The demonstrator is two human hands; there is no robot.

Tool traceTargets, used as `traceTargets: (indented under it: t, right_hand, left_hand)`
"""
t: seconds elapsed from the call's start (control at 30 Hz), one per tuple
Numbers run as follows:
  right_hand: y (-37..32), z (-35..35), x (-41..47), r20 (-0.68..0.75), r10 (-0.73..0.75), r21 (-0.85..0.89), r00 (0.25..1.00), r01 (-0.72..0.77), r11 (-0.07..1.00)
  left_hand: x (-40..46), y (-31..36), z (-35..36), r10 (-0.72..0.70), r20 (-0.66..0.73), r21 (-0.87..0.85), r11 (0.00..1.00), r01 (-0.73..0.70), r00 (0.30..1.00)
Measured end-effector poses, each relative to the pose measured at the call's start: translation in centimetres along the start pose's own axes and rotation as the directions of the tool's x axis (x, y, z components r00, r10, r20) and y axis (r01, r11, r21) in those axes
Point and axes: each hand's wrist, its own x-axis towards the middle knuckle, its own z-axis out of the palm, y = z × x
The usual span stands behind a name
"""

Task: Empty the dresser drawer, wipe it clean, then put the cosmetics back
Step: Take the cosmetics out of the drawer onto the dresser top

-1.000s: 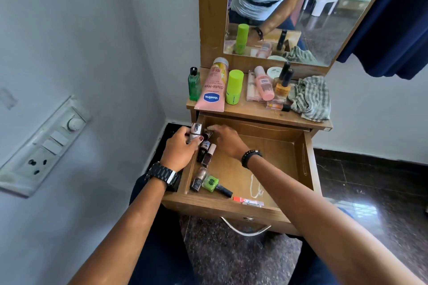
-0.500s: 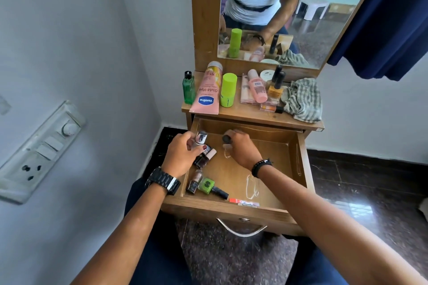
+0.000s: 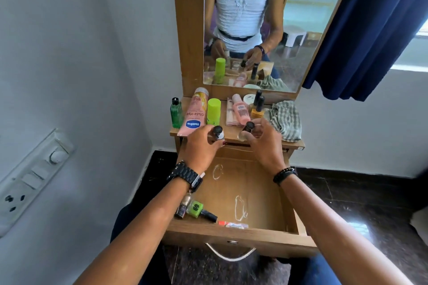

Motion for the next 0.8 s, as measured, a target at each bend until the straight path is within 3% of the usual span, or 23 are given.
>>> traceTargets:
  t: [0.43, 0.8]
  right_hand:
    - [1.4, 0.5, 0.8, -0.113, -0.134, -0.109, 0.985, 0.122, 0.987]
    - [2.8, 0.7, 0.5, -0.147, -0.121, -0.056, 0.982, 0.114, 0.992]
  left_hand:
    - [4.4, 2.9, 5.2, 0.062, 0.001, 0.045, 0.997, -0.061, 0.998]
    - [3.7, 1.7, 6.3, 0.036, 0.059, 0.036, 0.999, -0.038, 0.998]
